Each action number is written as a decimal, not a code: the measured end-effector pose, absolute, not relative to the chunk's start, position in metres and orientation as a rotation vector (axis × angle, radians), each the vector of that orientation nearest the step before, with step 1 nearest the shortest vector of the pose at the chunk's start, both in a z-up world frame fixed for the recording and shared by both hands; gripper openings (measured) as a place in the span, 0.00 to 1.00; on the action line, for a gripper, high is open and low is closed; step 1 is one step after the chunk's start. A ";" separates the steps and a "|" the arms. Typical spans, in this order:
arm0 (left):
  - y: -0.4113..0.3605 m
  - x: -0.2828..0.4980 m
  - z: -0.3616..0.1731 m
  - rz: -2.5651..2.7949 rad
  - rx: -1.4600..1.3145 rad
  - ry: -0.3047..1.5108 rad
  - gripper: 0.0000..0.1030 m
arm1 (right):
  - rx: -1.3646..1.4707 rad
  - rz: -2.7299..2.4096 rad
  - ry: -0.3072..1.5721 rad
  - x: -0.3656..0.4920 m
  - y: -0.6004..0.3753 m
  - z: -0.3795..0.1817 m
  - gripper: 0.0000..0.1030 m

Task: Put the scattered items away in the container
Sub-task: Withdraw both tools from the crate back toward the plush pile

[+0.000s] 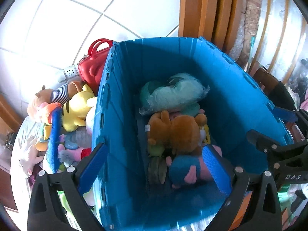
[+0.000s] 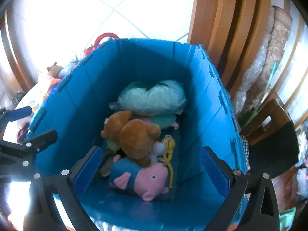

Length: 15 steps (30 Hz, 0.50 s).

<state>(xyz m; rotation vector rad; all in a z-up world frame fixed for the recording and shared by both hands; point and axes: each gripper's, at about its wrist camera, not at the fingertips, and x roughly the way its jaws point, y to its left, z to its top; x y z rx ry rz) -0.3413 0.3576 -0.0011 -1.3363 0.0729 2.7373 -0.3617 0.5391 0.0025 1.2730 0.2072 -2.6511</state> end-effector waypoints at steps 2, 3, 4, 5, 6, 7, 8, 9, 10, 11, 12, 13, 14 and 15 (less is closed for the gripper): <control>0.355 -0.327 0.000 2.739 -1.315 0.077 0.98 | 1.248 -2.657 0.192 -0.347 0.536 0.006 0.99; 0.354 -0.319 0.001 2.740 -1.304 0.083 0.98 | 1.234 -2.662 0.191 -0.338 0.533 0.008 0.99; 0.352 -0.311 0.002 2.744 -1.289 0.090 0.98 | 1.219 -2.667 0.189 -0.329 0.530 0.010 0.99; 0.350 -0.303 0.003 2.747 -1.273 0.098 0.98 | 1.205 -2.671 0.190 -0.322 0.528 0.012 0.99; 0.348 -0.295 0.003 2.751 -1.259 0.104 0.98 | 1.191 -2.676 0.190 -0.315 0.525 0.014 0.99; 0.346 -0.287 0.004 2.755 -1.247 0.110 0.98 | 1.181 -2.679 0.189 -0.307 0.522 0.015 0.99; 0.344 -0.280 0.005 2.760 -1.234 0.116 0.98 | 1.171 -2.682 0.188 -0.300 0.519 0.016 0.99; 0.342 -0.273 0.005 2.765 -1.221 0.119 0.98 | 1.163 -2.687 0.184 -0.293 0.516 0.016 0.99; 0.338 -0.265 0.006 2.771 -1.209 0.117 0.98 | 1.154 -2.691 0.180 -0.286 0.514 0.016 0.99; 0.334 -0.258 0.006 2.776 -1.201 0.113 0.98 | 1.145 -2.695 0.176 -0.279 0.511 0.016 0.99; 0.331 -0.250 0.005 2.779 -1.192 0.108 0.98 | 1.139 -2.699 0.172 -0.273 0.509 0.015 0.99; 0.327 -0.242 0.005 2.781 -1.184 0.101 0.98 | 1.132 -2.700 0.167 -0.267 0.507 0.013 0.99; 0.324 -0.237 0.004 2.783 -1.179 0.096 0.98 | 1.124 -2.698 0.158 -0.260 0.504 0.012 0.99; 0.321 -0.232 0.003 2.786 -1.173 0.092 0.98 | 1.118 -2.698 0.150 -0.254 0.501 0.010 0.99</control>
